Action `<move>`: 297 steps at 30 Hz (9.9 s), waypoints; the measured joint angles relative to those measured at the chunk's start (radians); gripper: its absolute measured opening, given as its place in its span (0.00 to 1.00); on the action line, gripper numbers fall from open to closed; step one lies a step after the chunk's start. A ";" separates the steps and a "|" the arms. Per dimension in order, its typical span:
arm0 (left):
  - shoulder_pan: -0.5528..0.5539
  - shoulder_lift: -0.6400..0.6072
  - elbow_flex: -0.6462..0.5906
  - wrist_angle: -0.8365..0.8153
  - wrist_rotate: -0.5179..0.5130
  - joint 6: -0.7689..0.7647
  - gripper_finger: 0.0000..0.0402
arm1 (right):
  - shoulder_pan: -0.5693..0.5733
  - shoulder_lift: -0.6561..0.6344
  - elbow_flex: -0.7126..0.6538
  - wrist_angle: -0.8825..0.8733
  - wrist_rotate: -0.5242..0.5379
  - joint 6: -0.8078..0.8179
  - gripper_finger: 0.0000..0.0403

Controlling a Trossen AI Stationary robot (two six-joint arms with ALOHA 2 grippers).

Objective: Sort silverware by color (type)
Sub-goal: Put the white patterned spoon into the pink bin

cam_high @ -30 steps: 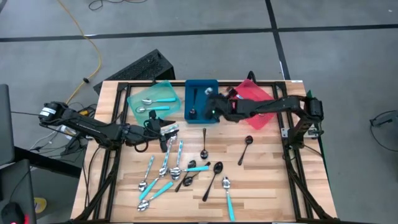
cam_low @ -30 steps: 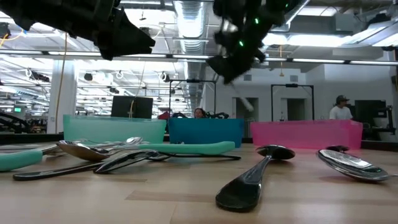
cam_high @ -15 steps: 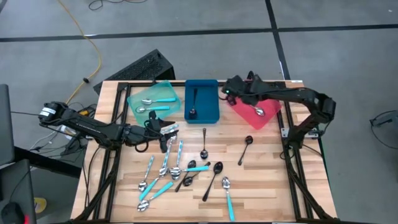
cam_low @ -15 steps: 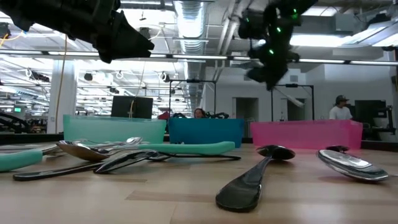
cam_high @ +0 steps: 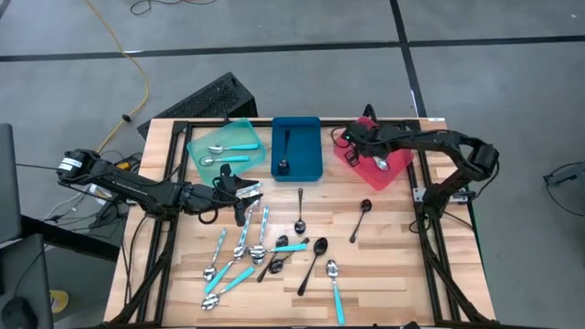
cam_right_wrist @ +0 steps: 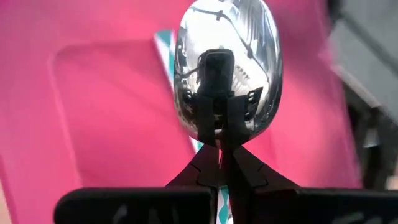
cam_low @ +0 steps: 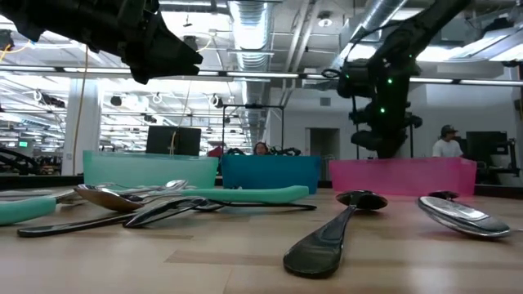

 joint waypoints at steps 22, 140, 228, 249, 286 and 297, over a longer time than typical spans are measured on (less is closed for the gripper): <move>0.000 0.000 0.000 -0.001 -0.001 -0.001 0.47 | -0.122 0.050 -0.001 -0.024 -0.304 -0.082 0.09; -0.128 0.555 0.385 -0.690 -0.114 -0.490 0.00 | 0.162 -0.137 0.088 0.142 -0.299 0.026 0.42; -0.113 0.170 0.022 0.149 -0.442 0.151 0.02 | 0.679 0.116 0.089 1.312 0.124 -0.033 0.65; -0.080 0.420 0.222 0.140 -0.484 0.314 0.02 | 0.681 0.116 0.089 1.158 0.151 -0.026 0.65; -0.084 0.420 0.224 0.133 -0.378 0.319 0.24 | 0.679 0.115 0.089 1.076 0.149 -0.002 0.07; -0.085 0.370 0.224 -0.040 -0.422 0.222 0.36 | 0.639 0.106 0.089 1.020 0.151 0.000 0.07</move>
